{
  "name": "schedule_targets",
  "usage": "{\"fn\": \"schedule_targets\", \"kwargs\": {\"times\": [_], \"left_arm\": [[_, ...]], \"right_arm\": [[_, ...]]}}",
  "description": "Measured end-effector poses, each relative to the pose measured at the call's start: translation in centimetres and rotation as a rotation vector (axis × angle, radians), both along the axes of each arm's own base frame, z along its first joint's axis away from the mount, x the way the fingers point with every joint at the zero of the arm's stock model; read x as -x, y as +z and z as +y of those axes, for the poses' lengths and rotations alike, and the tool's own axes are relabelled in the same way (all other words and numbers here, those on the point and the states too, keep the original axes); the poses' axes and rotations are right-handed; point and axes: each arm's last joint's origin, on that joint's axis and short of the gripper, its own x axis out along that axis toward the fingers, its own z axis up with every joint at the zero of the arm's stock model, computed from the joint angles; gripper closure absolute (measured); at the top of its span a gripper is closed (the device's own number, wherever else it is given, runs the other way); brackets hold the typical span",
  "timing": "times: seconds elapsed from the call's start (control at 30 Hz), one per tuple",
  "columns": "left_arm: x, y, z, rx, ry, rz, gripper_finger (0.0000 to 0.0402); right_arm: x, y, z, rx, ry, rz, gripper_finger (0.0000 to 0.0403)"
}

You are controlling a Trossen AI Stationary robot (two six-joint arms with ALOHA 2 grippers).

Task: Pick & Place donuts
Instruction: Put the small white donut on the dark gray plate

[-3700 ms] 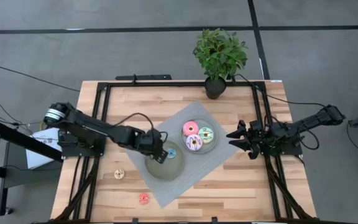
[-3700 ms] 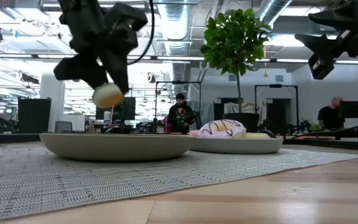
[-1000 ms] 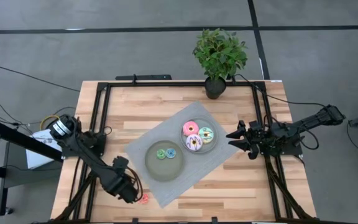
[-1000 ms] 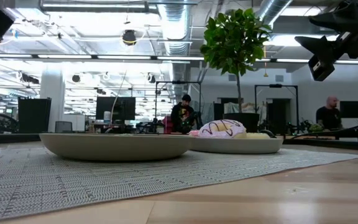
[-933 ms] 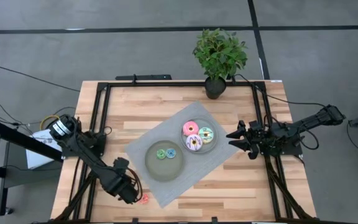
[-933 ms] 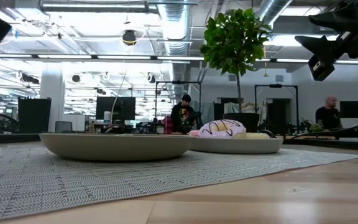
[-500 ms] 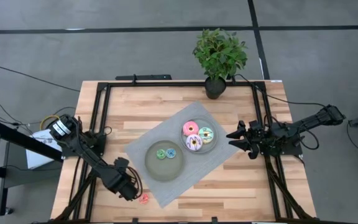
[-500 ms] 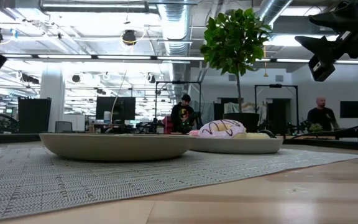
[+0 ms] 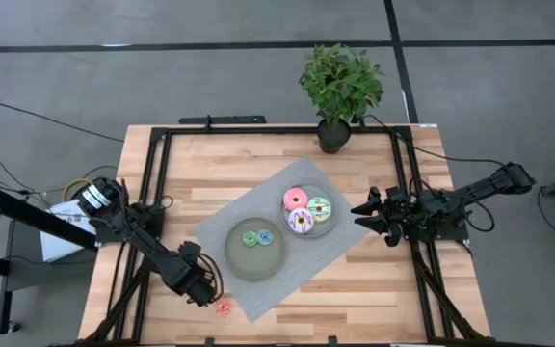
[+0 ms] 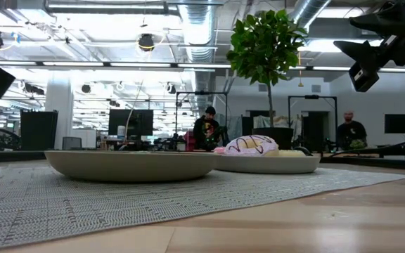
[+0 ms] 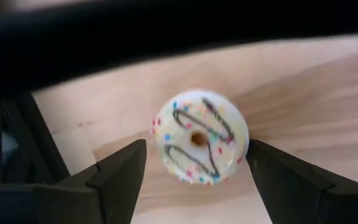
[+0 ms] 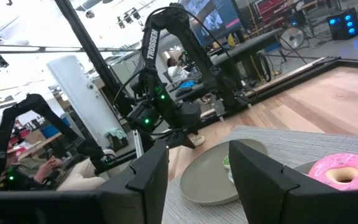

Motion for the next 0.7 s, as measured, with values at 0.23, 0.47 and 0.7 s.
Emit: {"fn": "schedule_targets", "kwargs": {"times": [0.23,0.47,0.7], "left_arm": [[-0.4,0.0,0.6,-0.013,-0.032,-0.004,0.0127],[-0.3,-0.7,0.7,0.022,-0.042,-0.006,0.0127],[-0.1,-1.0,0.8,0.046,-0.028,-0.003,0.0127]], "right_arm": [[0.0,0.0,0.0,0.0,0.0,0.0,0.0241],[0.0,0.0,0.0,0.0,0.0,0.0,0.0242],[0.0,0.0,0.0,0.0,0.001,0.0,0.0242]]}}
